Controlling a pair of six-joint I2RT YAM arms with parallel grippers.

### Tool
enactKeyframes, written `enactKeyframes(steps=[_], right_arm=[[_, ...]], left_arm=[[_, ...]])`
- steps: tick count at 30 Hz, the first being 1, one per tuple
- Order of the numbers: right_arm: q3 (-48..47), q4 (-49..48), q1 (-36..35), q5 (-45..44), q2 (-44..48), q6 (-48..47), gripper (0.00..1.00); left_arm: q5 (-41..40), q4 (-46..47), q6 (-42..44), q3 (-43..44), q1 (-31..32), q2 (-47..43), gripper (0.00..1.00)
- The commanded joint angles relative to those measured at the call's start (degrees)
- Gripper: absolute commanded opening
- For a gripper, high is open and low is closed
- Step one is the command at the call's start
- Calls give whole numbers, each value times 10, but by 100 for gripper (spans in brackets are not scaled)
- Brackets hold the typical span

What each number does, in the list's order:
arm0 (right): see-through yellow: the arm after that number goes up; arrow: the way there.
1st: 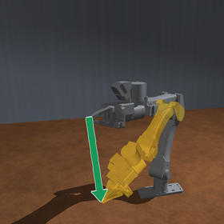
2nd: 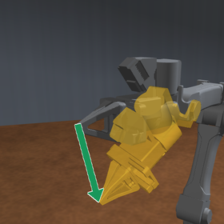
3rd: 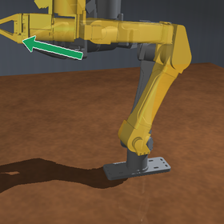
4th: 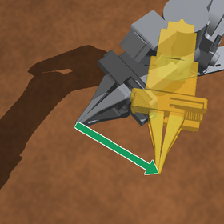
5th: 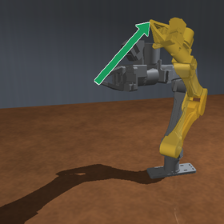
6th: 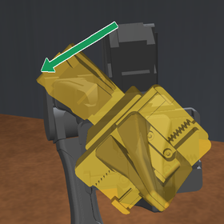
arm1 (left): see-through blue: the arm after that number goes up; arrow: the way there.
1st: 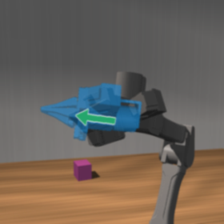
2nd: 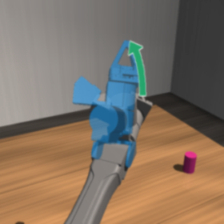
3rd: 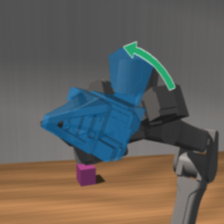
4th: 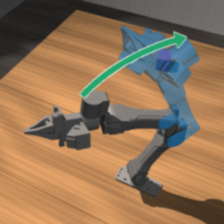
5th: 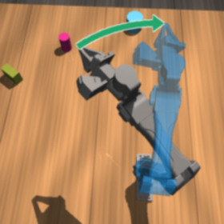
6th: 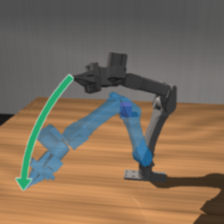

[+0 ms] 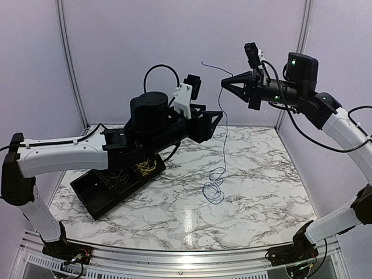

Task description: Untangle the cables

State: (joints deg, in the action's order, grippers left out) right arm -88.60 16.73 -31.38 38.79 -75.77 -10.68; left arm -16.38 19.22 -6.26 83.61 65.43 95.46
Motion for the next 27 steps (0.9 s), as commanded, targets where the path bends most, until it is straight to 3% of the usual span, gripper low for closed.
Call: enactKeyframes(steps=[1,11,18,19,23,27], right_arm=[[8,-11,-14,21,21,4,0],[19,-6,-21,16,23,-11,0],[26,-4,-22,4,18,-9,0],[27,-3,-22,-2,18,-10,3],[64,2,-11,-52,25,-27,40],[153,21,15,-57,34,-83,54]], left_arm=[[28,-16,-27,43,-11,28,57],[72,-14,-40,70,-26,50,18],[84,-6,-38,60,-27,42,0],[82,-5,-40,56,-27,39,0],[58,0,-55,37,-27,26,0],[4,0,-77,1,-27,4,0]])
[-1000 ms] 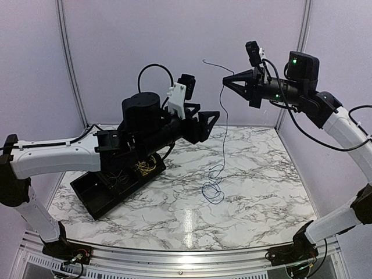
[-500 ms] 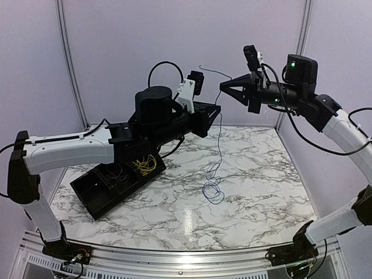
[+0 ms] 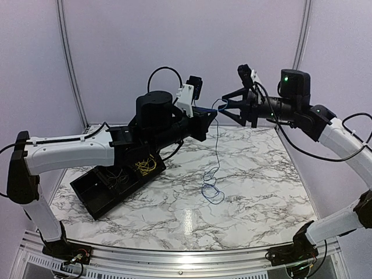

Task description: Untangle the cables

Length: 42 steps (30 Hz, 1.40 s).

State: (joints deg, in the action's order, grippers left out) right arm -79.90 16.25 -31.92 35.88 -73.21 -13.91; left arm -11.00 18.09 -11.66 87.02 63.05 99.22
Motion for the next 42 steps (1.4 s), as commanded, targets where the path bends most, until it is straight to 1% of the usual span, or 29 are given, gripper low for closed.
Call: enactKeyframes(steps=[1,3,7,11,15,19,23,28,33,34,35,36,37,38,42], right_arm=[[96,28,21,-31,11,-68,56],[157,27,23,-50,19,-101,60],[266,-8,26,-81,28,-139,62],[309,-3,24,-96,-4,-175,63],[300,9,23,-120,-76,-195,61],[282,7,18,-115,-140,-210,58],[263,-1,8,-106,-197,-214,59],[241,-24,-8,-117,-251,-193,59],[228,-56,-21,-121,-286,-177,59],[225,-62,-24,-122,-295,-174,58],[224,-63,-25,-120,-299,-173,53],[221,-64,-25,-119,-307,-172,46],[218,-59,-25,-119,-315,-172,33],[216,-54,-25,-119,-320,-173,24],[233,-29,-16,-111,-309,-191,0]], left_arm=[[-58,12,-28,-43,-3,-39,0],[-78,12,-41,-64,-3,-51,0],[-124,12,-62,-104,-4,-75,0],[-159,12,-73,-132,-3,-94,0],[-171,12,-86,-152,-3,-106,0],[-174,12,-97,-161,-3,-110,0],[-179,12,-97,-166,-3,-112,0],[-187,12,-100,-178,-3,-119,0],[-190,12,-107,-189,-3,-123,0],[-190,11,-108,-190,-3,-124,0],[-192,12,-108,-192,-3,-125,0],[-193,12,-108,-192,-3,-127,0],[-195,12,-103,-191,-3,-129,0],[-198,12,-96,-188,-3,-132,0],[-216,5,-30,-149,-3,-166,0]])
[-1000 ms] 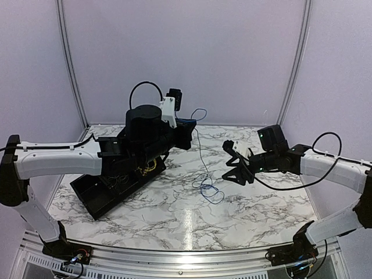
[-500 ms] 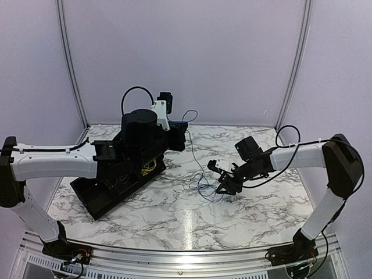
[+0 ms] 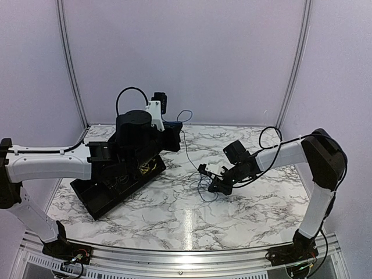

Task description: Untangle the cables

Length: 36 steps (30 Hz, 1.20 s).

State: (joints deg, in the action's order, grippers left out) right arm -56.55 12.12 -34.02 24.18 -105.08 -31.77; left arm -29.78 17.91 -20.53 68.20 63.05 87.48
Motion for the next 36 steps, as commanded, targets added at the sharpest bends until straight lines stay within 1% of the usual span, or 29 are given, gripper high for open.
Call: enactKeyframes(steps=[1,4,7,9,11,15,18,22,23,26,29,30,32,36], right_arm=[[10,12,10,5,20,-15,0],[34,22,34,10,40,-18,0],[40,42,63,10,47,-14,0],[46,46,78,4,53,-12,0],[51,47,89,-3,57,-12,0],[51,52,103,-14,54,-7,0],[51,54,104,-16,54,0,0],[40,68,105,-3,57,10,0],[35,76,105,0,59,12,2],[12,102,105,5,75,19,21],[3,111,105,12,118,10,35],[3,110,105,16,136,4,41],[1,109,105,21,171,-9,48],[-11,110,105,23,218,-31,53]], left_arm=[[-39,-1,83,59,-4,-60,0],[-88,-38,169,149,-4,-89,0],[-116,-79,243,235,-4,-101,0],[-131,-101,279,285,-4,-105,0],[-145,-113,304,317,-4,-108,0],[-164,-113,326,323,-4,-127,0],[-182,-101,330,290,-4,-145,0],[-197,-97,311,244,-4,-162,0],[-203,-99,305,236,-4,-165,0],[-215,-103,284,211,-4,-178,0],[-220,-104,256,182,-4,-188,0],[-219,-105,245,173,-4,-189,0],[-210,-111,215,155,-4,-187,0],[-166,-111,124,103,-5,-169,0]])
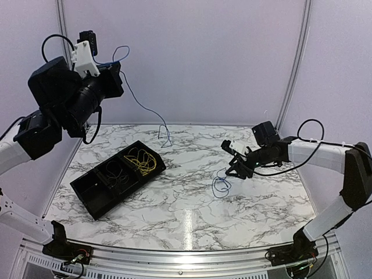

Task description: Untangle the cables

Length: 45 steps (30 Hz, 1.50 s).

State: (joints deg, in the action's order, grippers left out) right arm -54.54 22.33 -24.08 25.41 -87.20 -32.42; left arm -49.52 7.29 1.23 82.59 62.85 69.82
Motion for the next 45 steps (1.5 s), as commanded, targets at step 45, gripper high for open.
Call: enactKeyframes(steps=[45], right_arm=[[-13,42,-101,95,-60,-154,30]], left_arm=[[245,69,-406,-263,7,258,0]])
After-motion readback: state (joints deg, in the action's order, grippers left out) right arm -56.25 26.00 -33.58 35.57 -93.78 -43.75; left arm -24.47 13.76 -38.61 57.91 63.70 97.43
